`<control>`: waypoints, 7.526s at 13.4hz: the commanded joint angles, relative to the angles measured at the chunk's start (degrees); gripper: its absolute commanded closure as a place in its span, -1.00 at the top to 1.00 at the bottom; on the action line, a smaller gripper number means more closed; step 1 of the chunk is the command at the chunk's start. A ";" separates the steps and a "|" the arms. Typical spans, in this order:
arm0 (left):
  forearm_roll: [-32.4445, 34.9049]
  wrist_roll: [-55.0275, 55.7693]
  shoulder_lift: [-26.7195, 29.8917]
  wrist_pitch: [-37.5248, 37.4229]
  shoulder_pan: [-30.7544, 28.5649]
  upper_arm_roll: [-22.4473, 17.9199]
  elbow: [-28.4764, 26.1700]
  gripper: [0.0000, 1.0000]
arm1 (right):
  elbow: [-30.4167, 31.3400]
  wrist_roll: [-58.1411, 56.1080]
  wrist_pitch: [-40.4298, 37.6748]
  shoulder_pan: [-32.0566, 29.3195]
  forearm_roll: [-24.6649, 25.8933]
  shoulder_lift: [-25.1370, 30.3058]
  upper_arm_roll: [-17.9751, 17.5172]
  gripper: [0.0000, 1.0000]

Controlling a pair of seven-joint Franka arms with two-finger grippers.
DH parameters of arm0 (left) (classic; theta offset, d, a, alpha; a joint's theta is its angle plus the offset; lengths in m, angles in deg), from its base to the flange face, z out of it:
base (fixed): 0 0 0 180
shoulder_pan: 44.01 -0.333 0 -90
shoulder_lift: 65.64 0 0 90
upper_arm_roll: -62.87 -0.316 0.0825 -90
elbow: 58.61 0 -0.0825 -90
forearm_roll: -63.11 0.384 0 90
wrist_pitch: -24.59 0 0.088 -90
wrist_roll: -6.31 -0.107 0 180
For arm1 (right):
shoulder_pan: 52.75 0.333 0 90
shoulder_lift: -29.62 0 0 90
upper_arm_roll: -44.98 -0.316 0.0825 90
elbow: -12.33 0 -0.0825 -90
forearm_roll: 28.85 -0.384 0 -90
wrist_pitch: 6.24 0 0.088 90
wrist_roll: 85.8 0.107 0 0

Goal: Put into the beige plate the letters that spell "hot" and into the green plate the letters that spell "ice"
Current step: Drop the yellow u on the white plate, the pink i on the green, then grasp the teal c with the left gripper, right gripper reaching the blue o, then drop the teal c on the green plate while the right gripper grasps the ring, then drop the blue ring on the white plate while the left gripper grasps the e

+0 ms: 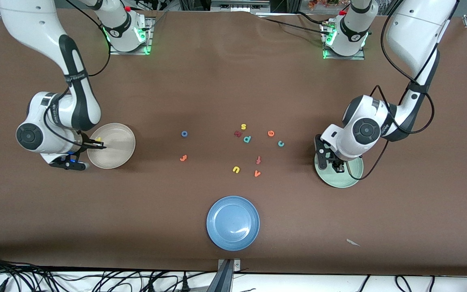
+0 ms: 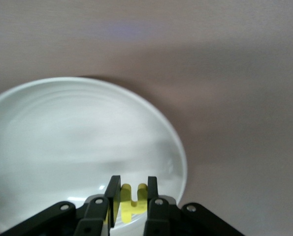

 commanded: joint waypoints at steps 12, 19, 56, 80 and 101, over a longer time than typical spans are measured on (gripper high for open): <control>-9.59 23.45 3.67 -4.22 4.30 0.51 0.69 1.00 | -0.87 1.00 -0.90 1.23 -2.86 1.75 -1.67 0.99; -9.32 47.92 0.78 0.23 10.01 4.02 0.00 0.93 | -1.23 19.97 -1.10 1.23 -2.86 4.40 -15.11 0.98; -0.01 24.06 4.90 -2.80 3.00 -4.14 0.61 -0.73 | 1.94 31.86 13.59 12.66 -1.81 -2.72 -21.72 -0.56; -2.72 20.40 4.72 -0.60 3.86 -6.44 -0.54 1.00 | 7.99 38.98 9.28 15.03 -1.72 5.01 -21.20 0.00; -6.69 81.85 -1.52 4.66 15.38 5.87 -4.14 0.47 | 10.81 38.72 17.10 15.38 -1.72 3.26 -21.28 -0.05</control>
